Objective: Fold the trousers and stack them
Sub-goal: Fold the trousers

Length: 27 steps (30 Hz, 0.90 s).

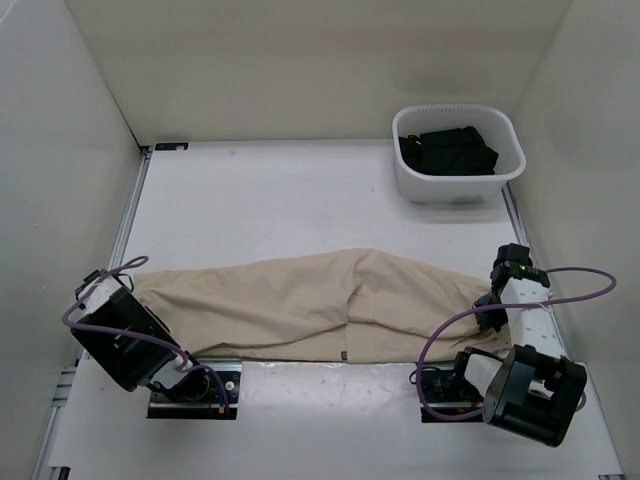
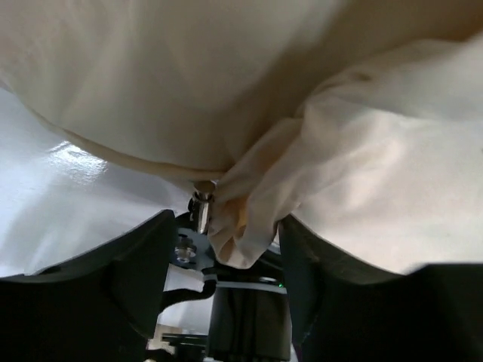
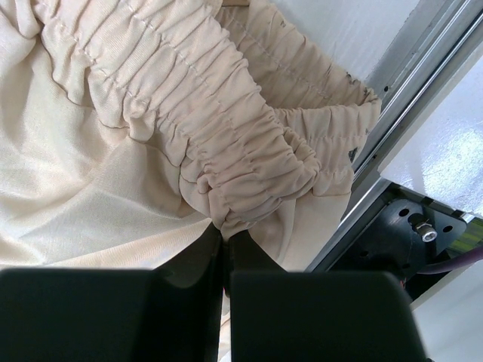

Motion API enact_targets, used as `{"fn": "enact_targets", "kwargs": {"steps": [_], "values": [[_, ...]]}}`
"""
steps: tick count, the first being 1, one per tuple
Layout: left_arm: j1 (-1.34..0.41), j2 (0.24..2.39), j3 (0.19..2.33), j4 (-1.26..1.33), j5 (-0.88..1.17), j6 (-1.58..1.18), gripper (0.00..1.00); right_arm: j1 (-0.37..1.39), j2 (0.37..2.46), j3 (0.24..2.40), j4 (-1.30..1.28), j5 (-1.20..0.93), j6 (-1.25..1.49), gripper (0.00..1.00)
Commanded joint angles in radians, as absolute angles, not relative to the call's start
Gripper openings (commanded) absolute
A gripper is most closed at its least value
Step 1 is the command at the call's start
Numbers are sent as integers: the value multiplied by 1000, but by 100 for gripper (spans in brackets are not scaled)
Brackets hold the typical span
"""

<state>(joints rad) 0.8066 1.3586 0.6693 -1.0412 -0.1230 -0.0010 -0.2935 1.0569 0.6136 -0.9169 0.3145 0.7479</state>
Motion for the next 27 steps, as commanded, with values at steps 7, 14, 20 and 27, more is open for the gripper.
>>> {"fn": "enact_targets", "kwargs": {"steps": [7,14,20,27], "values": [[798,1345,630,-991,-115,0,14,-298,1031,640,-934,318,741,0],[810,1255,811,-1020,-175,0,14,-298,1031,640,-934,327,741,0],[856,1256,1023,-1020,-218,0,14,-298,1040,630,-934,336,741,0],[856,1302,925,-980,-282,0,14,-298,1051,640,-953,354,750,0]]}}
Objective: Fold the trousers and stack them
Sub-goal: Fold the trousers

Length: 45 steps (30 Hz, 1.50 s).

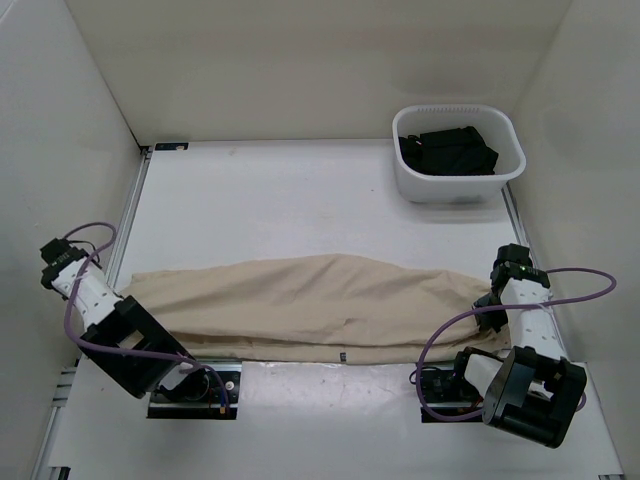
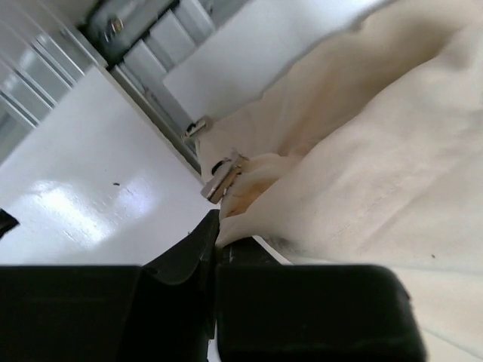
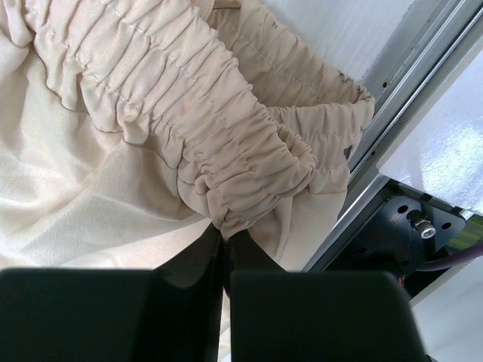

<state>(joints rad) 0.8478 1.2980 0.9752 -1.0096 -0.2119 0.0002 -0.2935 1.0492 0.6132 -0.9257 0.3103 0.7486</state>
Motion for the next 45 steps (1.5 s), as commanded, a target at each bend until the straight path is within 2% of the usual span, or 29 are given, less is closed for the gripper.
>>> {"fn": "enact_targets", "kwargs": {"steps": [1,6,7,8,9,10,11,12,15,18,22,26,29,30,31,34,35,39,45], "values": [[856,1311,902,-954,-291,0,14,-298,1051,640,-953,354,750,0],[865,1331,802,-867,-327,0,14,-307,1060,670,-1008,411,791,0],[865,1331,792,-867,-327,0,14,-307,1060,670,-1008,435,801,3],[874,1344,792,-867,-327,0,14,-307,1060,670,-1008,436,811,11],[874,1359,792,-858,-327,0,20,-307,1060,670,-1008,436,811,24],[874,1359,792,-857,-327,0,34,-307,1071,670,-1008,436,811,43],[874,1373,805,-857,-327,0,60,-307,1081,682,-1008,436,802,73],[885,1373,837,-857,-313,0,66,-307,1081,683,-1008,436,802,78],[885,1373,932,-922,-246,0,73,-275,1082,742,-1026,426,770,81],[876,1362,1080,-1001,-184,0,73,-152,1069,879,-1080,555,770,81],[793,1353,1154,-1135,-134,0,73,32,1126,1028,-1135,637,770,81],[669,1353,1033,-1144,-108,0,71,170,1222,1025,-1149,603,827,73],[542,1353,883,-1068,-116,0,69,193,1258,910,-1044,513,888,50],[516,1368,850,-1034,-139,0,69,193,1258,879,-1017,487,900,35],[499,1393,824,-993,-162,0,67,183,1270,850,-993,467,914,28],[489,1451,792,-853,-233,0,63,158,1308,769,-896,404,925,6],[489,1492,792,-827,-254,0,61,147,1351,759,-878,387,908,3],[477,1580,856,-761,-223,0,62,103,1495,750,-783,371,847,0],[440,1721,1007,-723,-200,0,64,-6,1686,929,-712,413,784,0]]}}
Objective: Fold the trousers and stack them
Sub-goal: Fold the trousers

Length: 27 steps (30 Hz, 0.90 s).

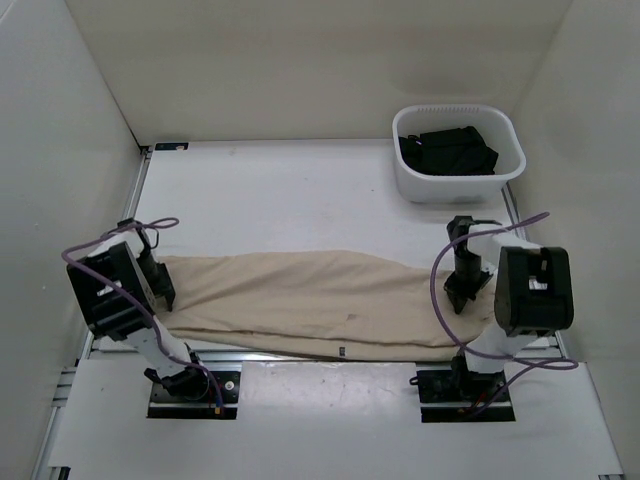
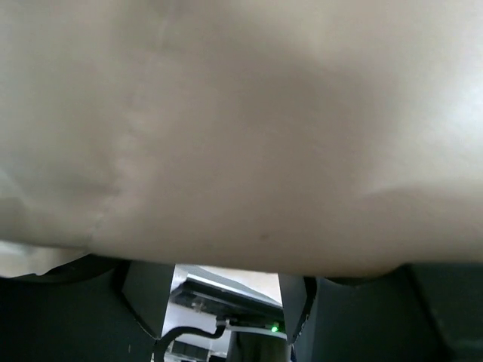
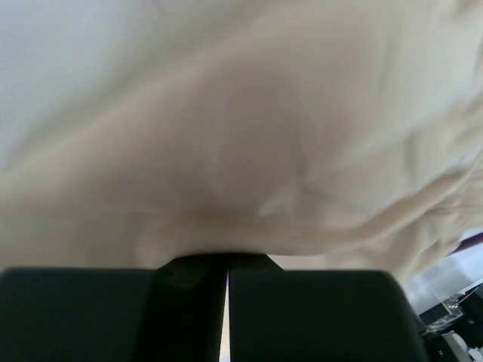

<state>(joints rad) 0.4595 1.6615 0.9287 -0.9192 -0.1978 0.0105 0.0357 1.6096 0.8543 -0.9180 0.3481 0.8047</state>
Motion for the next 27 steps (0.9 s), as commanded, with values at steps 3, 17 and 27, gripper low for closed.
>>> {"fn": "enact_targets", "kwargs": {"steps": [3,17,27], "values": [[390,1788,1069,-723,-199,0,65,-28,1767,1041,-703,423,735,0],[337,1801,1114,-816,-170,0,71,-57,1623,1206,-822,298,584,72],[337,1756,1078,-834,-138,0,72,-301,1301,862,-671,109,667,99]]}}
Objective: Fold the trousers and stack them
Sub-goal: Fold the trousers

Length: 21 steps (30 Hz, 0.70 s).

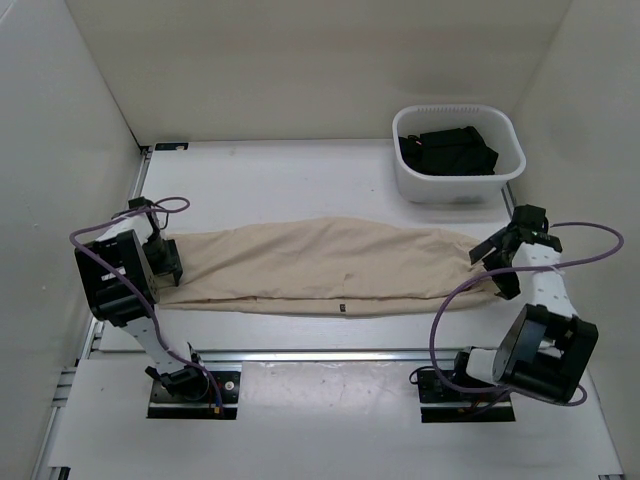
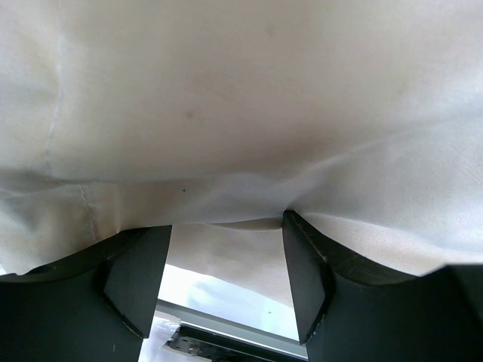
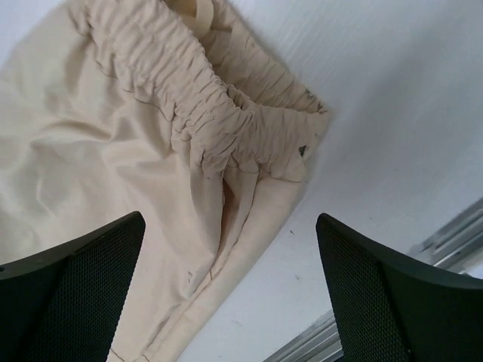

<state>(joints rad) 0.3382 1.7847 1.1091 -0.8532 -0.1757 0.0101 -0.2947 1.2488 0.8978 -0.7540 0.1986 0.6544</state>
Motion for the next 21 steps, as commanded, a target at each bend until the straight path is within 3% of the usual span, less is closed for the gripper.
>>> {"fn": "enact_targets", "kwargs": {"steps": [1,5,7,14,17,18,21], "values": [[337,1756,1068,-834,-138,0,72,-301,1314,862,-655,95,658,98],[337,1756,1068,-834,-138,0,72,-301,1350,871,-637,130,669,83],[337,1756,1058,-834,-138,0,72,-301,1361,880,-626,162,669,69],[337,1785,1049,-834,-138,0,73,-301,1505,949,-644,150,678,53],[337,1795,1049,-834,-138,0,73,-301,1543,971,-666,150,701,37],[337,1804,1049,-834,-138,0,73,-301,1555,971,-666,150,701,24],[347,1804,1049,-834,-138,0,73,-301,1531,992,-710,219,712,0]]}}
